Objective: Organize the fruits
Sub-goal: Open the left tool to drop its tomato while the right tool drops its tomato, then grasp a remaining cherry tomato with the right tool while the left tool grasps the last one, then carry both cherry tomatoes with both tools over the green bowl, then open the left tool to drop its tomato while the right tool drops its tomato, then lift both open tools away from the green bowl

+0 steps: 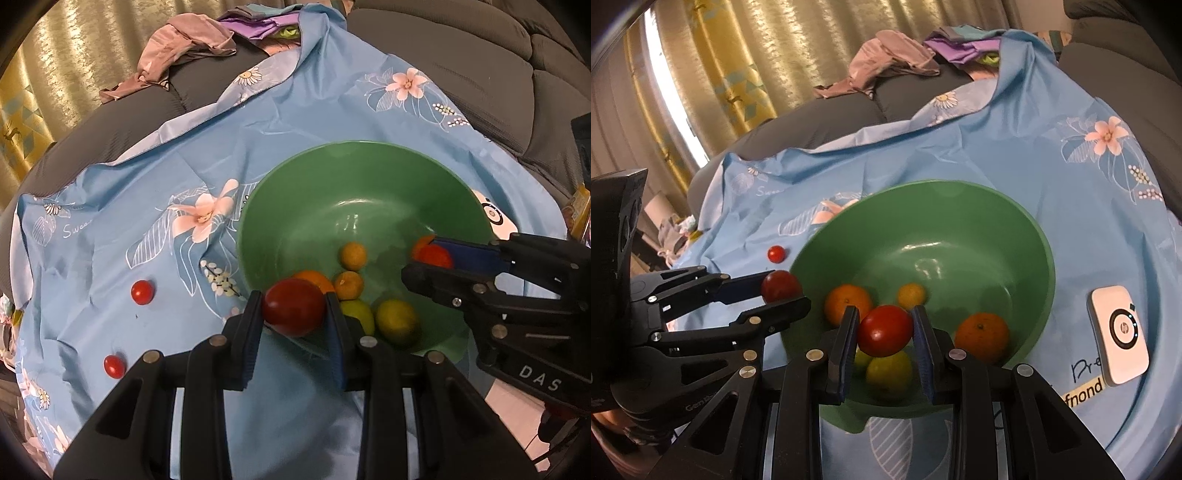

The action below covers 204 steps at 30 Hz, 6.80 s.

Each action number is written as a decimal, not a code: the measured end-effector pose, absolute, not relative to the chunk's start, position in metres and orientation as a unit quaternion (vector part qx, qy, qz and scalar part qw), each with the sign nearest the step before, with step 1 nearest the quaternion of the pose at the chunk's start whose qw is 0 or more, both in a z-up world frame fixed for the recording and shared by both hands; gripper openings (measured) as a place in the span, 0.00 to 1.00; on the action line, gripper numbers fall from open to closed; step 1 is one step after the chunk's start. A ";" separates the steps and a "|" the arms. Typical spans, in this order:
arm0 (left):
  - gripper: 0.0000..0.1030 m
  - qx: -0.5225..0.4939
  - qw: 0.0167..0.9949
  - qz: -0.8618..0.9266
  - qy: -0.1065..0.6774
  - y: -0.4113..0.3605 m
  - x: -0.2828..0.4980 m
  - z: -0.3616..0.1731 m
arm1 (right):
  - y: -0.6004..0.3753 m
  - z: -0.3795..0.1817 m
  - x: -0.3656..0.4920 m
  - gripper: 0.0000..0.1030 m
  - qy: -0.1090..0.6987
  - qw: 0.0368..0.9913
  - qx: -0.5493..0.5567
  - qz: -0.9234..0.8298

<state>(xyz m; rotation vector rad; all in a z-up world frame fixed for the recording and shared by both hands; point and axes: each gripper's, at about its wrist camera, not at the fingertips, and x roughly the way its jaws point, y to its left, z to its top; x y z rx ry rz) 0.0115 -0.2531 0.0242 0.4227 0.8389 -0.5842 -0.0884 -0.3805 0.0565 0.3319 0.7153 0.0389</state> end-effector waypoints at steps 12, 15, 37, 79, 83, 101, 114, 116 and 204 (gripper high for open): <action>0.31 0.212 0.853 -0.278 0.388 -0.262 0.013 0.024 | -0.385 0.054 -0.088 0.30 0.354 0.921 0.162 0.005; 0.36 0.211 0.854 -0.276 0.386 -0.261 0.013 0.027 | -0.385 0.054 -0.089 0.31 0.356 0.920 0.164 0.002; 0.76 0.162 0.877 -0.208 0.402 -0.180 -0.013 0.037 | -0.377 0.081 -0.112 0.35 0.333 0.927 0.173 -0.007; 0.53 0.027 0.864 -0.123 0.487 -0.048 0.120 -0.042 | -0.203 0.013 0.125 0.35 0.465 0.878 0.047 0.100; 0.39 0.036 0.862 -0.124 0.489 -0.050 0.122 -0.044 | -0.200 0.012 0.131 0.35 0.463 0.880 0.036 0.099; 0.26 0.055 0.864 -0.130 0.482 -0.055 0.120 -0.041 | -0.197 0.016 0.128 0.31 0.454 0.885 0.029 0.099; 0.26 0.063 0.882 -0.140 0.446 -0.064 0.078 0.002 | -0.208 0.060 0.059 0.31 0.401 0.907 0.049 0.119; 0.26 0.068 0.885 -0.146 0.437 -0.070 0.070 0.012 | -0.214 0.068 0.047 0.31 0.390 0.911 0.055 0.118; 0.99 0.157 0.882 -0.197 0.397 -0.261 0.030 0.175 | -0.395 0.182 -0.084 0.56 0.417 0.908 0.035 -0.008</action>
